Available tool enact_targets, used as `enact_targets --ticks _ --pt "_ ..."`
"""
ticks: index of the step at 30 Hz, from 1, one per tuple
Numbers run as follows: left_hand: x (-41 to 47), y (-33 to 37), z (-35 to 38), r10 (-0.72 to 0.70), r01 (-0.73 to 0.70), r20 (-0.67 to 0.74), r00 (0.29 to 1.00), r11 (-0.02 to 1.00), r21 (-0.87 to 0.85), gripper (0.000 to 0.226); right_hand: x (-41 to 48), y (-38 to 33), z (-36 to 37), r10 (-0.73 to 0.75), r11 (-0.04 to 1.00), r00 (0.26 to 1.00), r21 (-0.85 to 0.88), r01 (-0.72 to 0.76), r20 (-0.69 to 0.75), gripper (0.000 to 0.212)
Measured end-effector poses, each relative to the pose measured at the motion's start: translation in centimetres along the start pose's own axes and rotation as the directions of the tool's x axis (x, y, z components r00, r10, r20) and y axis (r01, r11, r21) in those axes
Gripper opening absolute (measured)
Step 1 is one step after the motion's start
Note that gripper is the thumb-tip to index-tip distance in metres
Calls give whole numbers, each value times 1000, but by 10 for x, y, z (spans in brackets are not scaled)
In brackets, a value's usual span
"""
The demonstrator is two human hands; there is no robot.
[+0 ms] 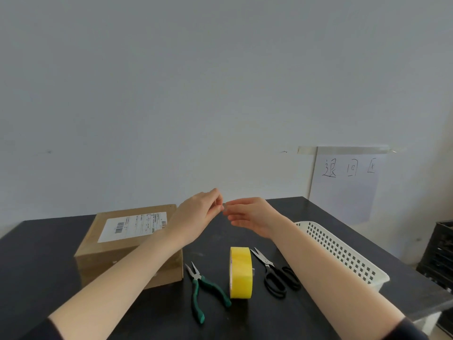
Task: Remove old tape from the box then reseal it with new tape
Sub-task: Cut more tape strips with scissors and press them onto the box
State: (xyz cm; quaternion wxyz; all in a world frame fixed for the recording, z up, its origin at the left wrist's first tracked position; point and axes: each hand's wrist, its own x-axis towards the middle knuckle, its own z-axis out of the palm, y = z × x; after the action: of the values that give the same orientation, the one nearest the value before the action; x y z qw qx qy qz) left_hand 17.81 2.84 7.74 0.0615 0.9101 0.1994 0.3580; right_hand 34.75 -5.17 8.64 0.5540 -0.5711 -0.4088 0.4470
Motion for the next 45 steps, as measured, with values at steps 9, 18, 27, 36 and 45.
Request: enact_targets --ticks 9,18,27,36,45 --pt "-46 -22 -23 110 -77 -160 981 977 197 9 14 -3 46 -11 996 999 -92 15 47 20" --pt "-99 -44 -43 -194 234 -293 936 966 108 12 29 1 105 -8 979 988 -198 39 153 17" --pt "-135 -73 -70 -489 465 -232 841 872 -153 13 38 14 154 -64 948 979 -295 120 196 12" --pt "-155 -79 -74 -610 572 -230 759 792 -212 2 39 21 180 -163 843 955 -469 265 247 6" --pt "-166 -78 -54 -620 601 -300 725 782 -163 10 41 27 184 -217 749 943 -577 326 250 8"
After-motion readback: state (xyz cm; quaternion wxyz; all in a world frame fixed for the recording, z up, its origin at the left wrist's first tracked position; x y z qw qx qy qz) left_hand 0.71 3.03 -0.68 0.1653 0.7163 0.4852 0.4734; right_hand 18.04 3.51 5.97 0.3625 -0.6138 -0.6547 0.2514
